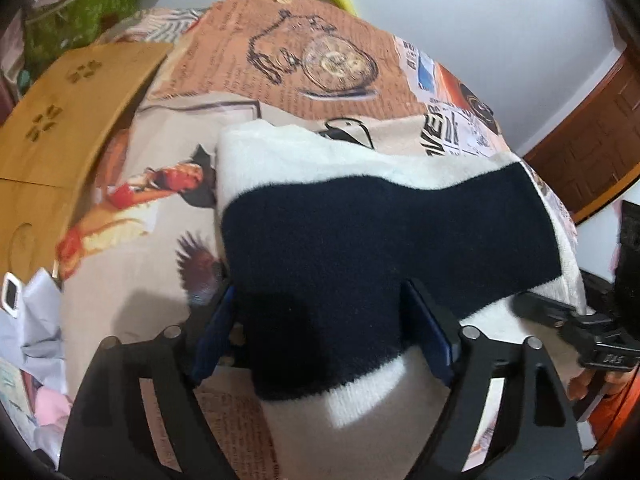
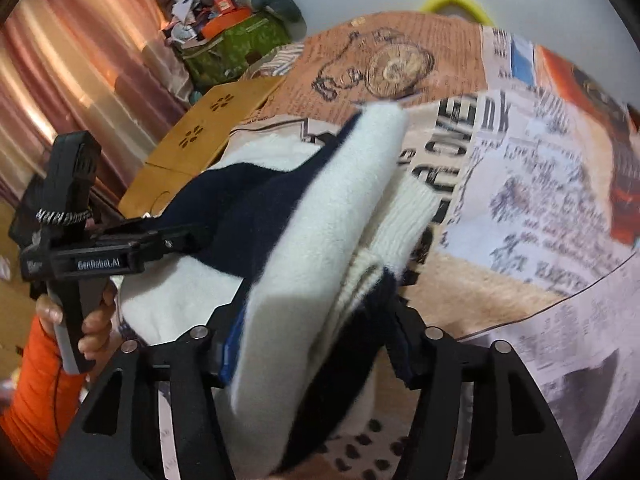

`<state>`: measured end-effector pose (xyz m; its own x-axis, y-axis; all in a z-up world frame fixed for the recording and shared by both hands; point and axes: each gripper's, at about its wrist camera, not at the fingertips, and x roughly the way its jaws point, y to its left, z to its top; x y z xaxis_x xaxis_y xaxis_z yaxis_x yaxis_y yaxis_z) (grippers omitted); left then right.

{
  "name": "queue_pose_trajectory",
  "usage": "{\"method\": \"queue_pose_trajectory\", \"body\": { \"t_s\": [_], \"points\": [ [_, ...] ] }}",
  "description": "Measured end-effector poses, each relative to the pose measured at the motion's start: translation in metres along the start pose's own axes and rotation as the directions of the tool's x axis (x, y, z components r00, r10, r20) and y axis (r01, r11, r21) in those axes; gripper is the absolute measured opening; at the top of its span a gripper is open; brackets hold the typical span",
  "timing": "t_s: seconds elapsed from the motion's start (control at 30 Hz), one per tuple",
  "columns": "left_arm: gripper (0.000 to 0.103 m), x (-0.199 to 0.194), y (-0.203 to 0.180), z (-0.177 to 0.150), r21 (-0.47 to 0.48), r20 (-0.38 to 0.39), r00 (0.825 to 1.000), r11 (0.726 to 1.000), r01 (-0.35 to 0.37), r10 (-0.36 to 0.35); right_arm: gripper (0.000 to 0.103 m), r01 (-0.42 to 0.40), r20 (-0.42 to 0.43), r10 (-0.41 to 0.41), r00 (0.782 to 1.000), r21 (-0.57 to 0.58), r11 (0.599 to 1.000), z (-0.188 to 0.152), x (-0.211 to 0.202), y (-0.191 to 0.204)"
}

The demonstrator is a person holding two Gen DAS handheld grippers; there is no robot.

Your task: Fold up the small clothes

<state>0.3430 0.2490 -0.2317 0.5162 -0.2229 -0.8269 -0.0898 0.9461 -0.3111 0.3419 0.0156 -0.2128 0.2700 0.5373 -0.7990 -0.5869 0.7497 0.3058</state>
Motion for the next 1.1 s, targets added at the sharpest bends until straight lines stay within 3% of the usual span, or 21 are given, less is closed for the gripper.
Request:
{"method": "queue_pose_trajectory", "body": {
  "t_s": [0.17,0.27,0.4,0.57,0.7,0.77,0.9,1.1],
  "points": [
    [0.083,-0.033,-0.012,0.005,0.057,0.099,0.984,0.986,-0.157,0.151,0.056,0.094,0.080,-0.086,0.993,-0.109,0.990,0.005,-0.032,0.011],
    [0.083,-0.062,-0.021,0.003,0.071,0.182,0.972,0.983,-0.167,0.152,0.057,0.121,0.152,-0.097,0.984,-0.160,0.980,0.012,-0.052,0.024],
    [0.083,-0.079,-0.037,-0.002,0.087,0.219,0.963,0.980,-0.179,0.157,0.056,0.077,0.190,-0.034,0.981,-0.226,0.971,0.017,-0.060,0.045],
    [0.083,-0.055,-0.053,-0.023,0.155,0.151,0.972,0.967,-0.203,0.179,0.056,0.045,0.129,-0.014,0.992,-0.244,0.969,0.008,-0.034,0.053],
    [0.085,-0.015,-0.052,-0.045,0.208,0.037,0.970,0.947,-0.243,0.241,0.057,0.069,0.063,-0.056,0.996,-0.233,0.970,-0.011,-0.011,0.040],
    [0.090,-0.010,-0.048,-0.051,0.188,0.042,0.972,0.953,-0.237,0.233,0.056,0.074,0.044,-0.065,0.997,-0.250,0.965,-0.019,-0.003,0.032],
    [0.092,-0.012,-0.039,-0.056,0.119,0.034,0.980,0.972,-0.201,0.198,0.055,0.066,0.055,-0.055,0.997,-0.231,0.971,-0.027,-0.011,0.025],
    [0.091,-0.028,-0.045,-0.077,0.125,0.067,0.972,0.965,-0.232,0.225,0.055,0.095,0.062,-0.082,0.995,-0.241,0.966,-0.039,-0.024,0.029]
  ]
}}
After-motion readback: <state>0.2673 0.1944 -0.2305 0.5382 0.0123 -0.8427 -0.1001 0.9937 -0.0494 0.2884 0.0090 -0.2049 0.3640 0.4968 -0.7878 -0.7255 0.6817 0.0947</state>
